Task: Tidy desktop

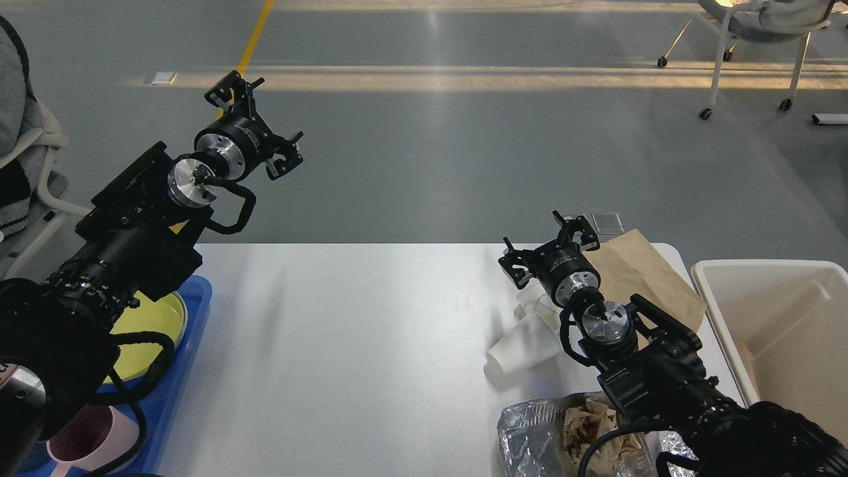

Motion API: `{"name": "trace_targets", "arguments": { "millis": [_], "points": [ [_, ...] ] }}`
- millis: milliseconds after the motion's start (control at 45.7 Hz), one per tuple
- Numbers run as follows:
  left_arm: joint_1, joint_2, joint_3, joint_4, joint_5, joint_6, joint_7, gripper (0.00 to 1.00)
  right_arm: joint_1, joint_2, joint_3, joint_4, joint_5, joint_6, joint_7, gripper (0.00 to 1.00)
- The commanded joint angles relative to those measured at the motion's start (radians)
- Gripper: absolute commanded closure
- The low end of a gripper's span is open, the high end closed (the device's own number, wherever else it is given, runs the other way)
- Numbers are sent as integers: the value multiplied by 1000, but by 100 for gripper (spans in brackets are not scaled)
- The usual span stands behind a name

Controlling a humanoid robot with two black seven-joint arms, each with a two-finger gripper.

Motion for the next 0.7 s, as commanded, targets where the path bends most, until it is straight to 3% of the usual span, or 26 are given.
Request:
{"name": "trace_targets", "arguments": {
  "millis": [0,66,131,263,350,678],
  "points": [
    [4,-10,0,1,-1,0,-1,1,0,0,0,0,0,0,0,0],
    [15,-23,0,1,-3,0,-6,1,0,0,0,1,0,0,0,0],
    [32,-35,-6,1,-3,0,-36,1,0,0,0,0,0,0,0,0],
    [90,-73,-31,1,-10,0,-214,0,0,0,0,0,0,0,0,0],
    [118,-90,-32,1,-12,0,-289,0,0,0,0,0,0,0,0,0],
    [258,-98,-60,1,-39,-92,-306,0,0,0,0,0,0,0,0,0]
  ]
}}
